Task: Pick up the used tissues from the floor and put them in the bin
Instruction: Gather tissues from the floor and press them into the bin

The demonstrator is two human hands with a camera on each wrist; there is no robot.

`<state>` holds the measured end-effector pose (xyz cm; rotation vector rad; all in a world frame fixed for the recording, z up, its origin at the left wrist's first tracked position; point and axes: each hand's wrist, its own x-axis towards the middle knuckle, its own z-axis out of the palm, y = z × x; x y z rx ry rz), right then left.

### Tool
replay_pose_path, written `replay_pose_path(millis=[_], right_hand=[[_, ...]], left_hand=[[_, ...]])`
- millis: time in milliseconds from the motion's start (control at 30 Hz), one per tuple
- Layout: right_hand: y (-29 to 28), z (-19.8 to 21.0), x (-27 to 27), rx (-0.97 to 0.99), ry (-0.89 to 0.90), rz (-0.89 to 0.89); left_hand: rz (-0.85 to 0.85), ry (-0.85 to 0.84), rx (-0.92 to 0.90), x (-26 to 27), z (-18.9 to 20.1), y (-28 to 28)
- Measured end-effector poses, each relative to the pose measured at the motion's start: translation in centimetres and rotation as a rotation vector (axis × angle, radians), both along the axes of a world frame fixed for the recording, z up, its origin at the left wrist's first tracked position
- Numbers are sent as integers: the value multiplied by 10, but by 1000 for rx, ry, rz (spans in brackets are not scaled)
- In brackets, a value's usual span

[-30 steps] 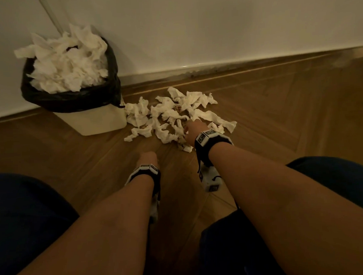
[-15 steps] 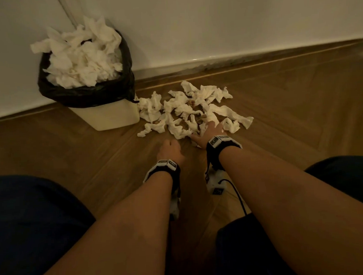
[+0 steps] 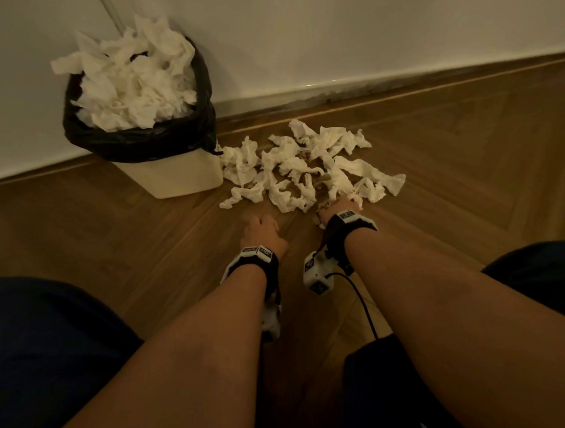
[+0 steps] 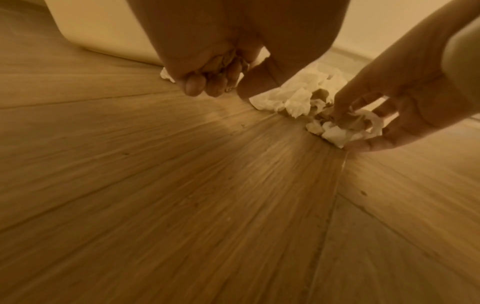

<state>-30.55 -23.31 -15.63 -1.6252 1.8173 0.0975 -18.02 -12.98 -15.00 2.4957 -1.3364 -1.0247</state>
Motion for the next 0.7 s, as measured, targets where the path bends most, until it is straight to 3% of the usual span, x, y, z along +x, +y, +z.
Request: replay_pose_path(millis=[167,267,433,600,700], right_hand=[[1,-1,-9,77,-154,-119],[1,5,-10,128,-331,-313],[-1,17,-11,142,-593,-303],[-1,42,-12,194,-848,-611],[3,65,-8,168,-939,-580]], left_hand=[[-13,-13,-8,-4,0,0],[-6,-20,-27,-4,-1,0],[4,-44,-58,-1,6,2],[26,-64,-78,5,20,4],[57,-62,-95,9,36,5]])
